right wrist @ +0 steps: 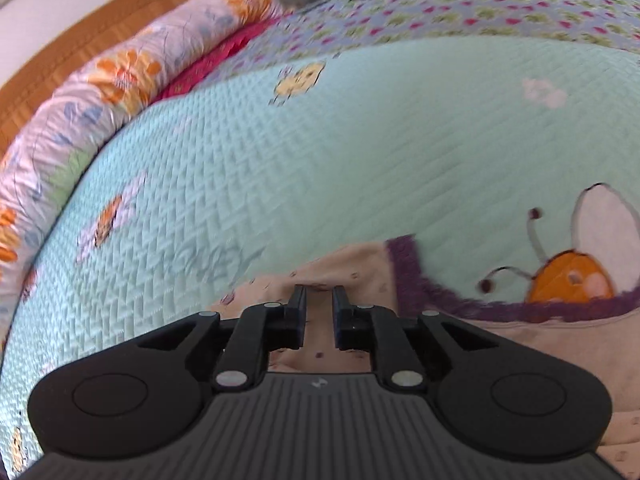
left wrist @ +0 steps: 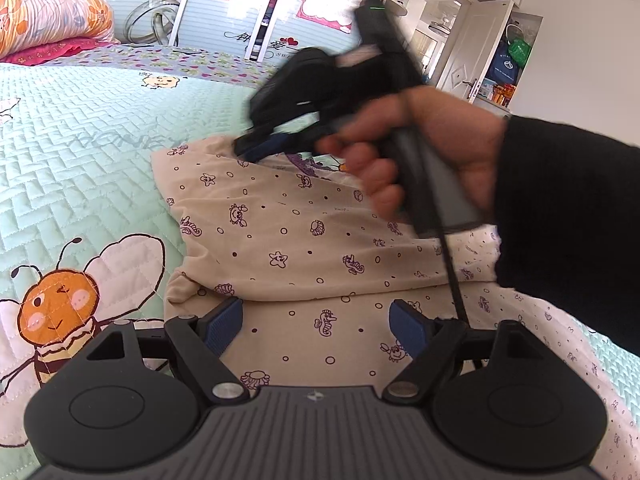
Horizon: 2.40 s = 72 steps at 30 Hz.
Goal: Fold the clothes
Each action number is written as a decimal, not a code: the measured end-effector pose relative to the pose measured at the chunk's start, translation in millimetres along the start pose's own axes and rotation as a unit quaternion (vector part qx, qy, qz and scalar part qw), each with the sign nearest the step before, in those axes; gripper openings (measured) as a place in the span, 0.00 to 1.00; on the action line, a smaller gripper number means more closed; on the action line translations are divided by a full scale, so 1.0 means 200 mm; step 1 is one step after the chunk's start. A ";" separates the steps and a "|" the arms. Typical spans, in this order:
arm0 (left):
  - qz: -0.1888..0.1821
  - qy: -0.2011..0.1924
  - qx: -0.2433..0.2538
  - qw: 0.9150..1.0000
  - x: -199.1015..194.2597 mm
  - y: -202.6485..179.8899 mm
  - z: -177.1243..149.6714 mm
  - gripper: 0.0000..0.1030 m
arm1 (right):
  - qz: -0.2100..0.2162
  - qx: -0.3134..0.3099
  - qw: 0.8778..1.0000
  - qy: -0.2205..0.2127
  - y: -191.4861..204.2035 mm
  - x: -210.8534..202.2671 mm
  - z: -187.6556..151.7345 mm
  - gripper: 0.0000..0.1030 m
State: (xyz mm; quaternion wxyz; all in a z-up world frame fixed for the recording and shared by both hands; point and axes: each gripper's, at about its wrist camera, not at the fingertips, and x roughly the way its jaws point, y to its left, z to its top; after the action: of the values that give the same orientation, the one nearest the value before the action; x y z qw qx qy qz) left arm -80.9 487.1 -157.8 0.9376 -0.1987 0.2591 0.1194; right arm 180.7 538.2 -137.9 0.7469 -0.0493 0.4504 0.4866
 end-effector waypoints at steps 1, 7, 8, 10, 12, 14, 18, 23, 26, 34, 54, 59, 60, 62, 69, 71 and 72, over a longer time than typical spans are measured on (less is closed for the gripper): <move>-0.001 0.000 -0.001 1.000 0.00 0.00 0.00 0.81 | -0.006 -0.009 1.000 0.004 0.04 0.05 0.01 0.13; -0.002 0.000 -0.003 1.000 0.00 0.00 0.00 0.81 | -0.025 -0.040 0.998 -0.033 0.13 0.02 0.09 0.14; -0.001 0.000 -0.003 1.000 0.00 0.00 0.00 0.81 | -0.023 -0.046 0.998 -0.046 0.14 -0.03 0.09 0.14; -0.001 0.000 -0.002 1.000 0.00 0.00 0.00 0.81 | -0.019 -0.054 0.998 -0.035 0.13 -0.08 0.04 0.19; 0.002 0.000 0.002 1.000 0.01 -0.01 0.00 0.81 | -0.014 -0.061 0.998 -0.020 0.11 -0.11 -0.01 0.23; 0.004 0.000 0.005 1.000 0.01 -0.01 0.00 0.81 | -0.015 -0.069 0.997 -0.003 0.12 -0.09 -0.05 0.22; 0.003 -0.001 0.006 1.000 0.01 -0.01 -0.01 0.82 | -0.040 -0.112 0.993 0.001 0.25 0.09 -0.03 0.36; -0.001 -0.001 0.006 1.000 0.02 -0.01 -0.01 0.85 | -0.061 -0.132 0.987 -0.062 0.28 -0.06 0.02 0.37; -0.001 -0.001 0.009 1.000 0.02 -0.01 -0.01 0.85 | -0.087 -0.120 0.985 -0.088 0.13 -0.25 -0.02 0.40; 0.002 -0.001 0.017 1.000 0.02 -0.02 -0.02 0.87 | -0.189 0.031 0.979 -0.071 -0.69 -0.62 -0.13 0.44; -0.003 -0.002 0.018 1.000 0.03 -0.02 -0.02 0.89 | -0.240 0.137 0.948 -0.156 -1.19 -0.83 -0.14 0.46; -0.002 -0.002 0.020 1.000 0.03 -0.03 -0.02 0.90 | -0.264 0.052 0.956 -0.121 -1.01 -0.84 -0.25 0.29; -0.001 -0.002 0.021 1.000 0.03 -0.03 -0.02 0.90 | -0.261 0.057 0.958 -0.102 -1.02 -0.80 -0.27 0.28; -0.001 -0.002 0.022 1.000 0.03 -0.03 -0.02 0.90 | -0.276 0.061 0.956 -0.076 -1.06 -0.71 -0.23 0.27; -0.005 -0.002 0.021 1.000 0.03 -0.03 -0.02 0.92 | -0.307 0.066 0.941 -0.126 -1.05 -0.78 -0.11 0.30; -0.006 -0.002 0.022 1.000 0.03 -0.03 -0.02 0.92 | -0.291 0.062 0.947 -0.120 -0.98 -0.83 -0.20 0.32; -0.005 -0.002 0.022 1.000 0.03 -0.03 -0.02 0.92 | -0.281 0.062 0.952 -0.109 -0.97 -0.82 -0.25 0.32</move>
State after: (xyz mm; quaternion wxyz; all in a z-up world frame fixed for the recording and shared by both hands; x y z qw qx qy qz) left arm -75.3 480.8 -162.0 0.9428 -0.1789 0.2593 0.1091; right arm 279.7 299.7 -119.0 0.8996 -0.0738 0.3633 0.2309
